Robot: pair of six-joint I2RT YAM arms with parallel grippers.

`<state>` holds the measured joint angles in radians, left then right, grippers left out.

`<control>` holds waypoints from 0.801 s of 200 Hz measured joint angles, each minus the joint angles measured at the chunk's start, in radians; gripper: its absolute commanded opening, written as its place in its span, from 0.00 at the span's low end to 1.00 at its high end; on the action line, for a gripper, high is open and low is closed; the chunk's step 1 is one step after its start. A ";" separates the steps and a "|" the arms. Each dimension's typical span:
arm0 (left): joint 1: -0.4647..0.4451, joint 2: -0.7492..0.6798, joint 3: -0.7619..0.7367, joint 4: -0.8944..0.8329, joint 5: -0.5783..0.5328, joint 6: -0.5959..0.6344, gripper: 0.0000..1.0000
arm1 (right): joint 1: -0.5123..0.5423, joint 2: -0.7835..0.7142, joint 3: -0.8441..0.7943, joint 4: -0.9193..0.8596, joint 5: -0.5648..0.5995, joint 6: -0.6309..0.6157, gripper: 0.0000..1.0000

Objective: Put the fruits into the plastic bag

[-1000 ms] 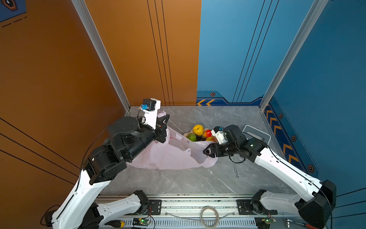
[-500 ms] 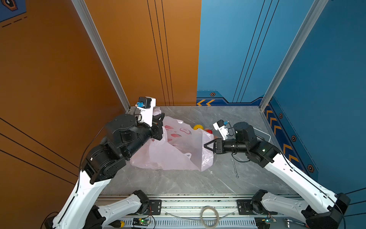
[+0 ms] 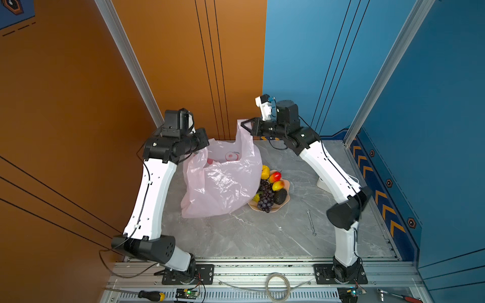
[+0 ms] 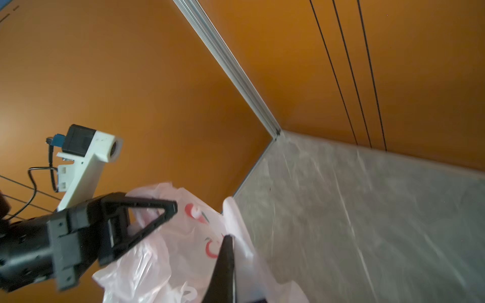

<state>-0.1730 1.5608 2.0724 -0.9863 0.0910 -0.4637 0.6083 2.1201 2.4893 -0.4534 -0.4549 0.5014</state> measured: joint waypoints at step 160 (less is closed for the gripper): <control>-0.425 -0.742 -0.935 0.194 -0.579 0.143 0.00 | 0.030 -0.161 -0.773 0.521 -0.066 -0.116 0.00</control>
<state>-0.5980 0.8192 1.1370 -0.7925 -0.4885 -0.3210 0.6380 1.9594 1.7164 0.0681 -0.5213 0.3851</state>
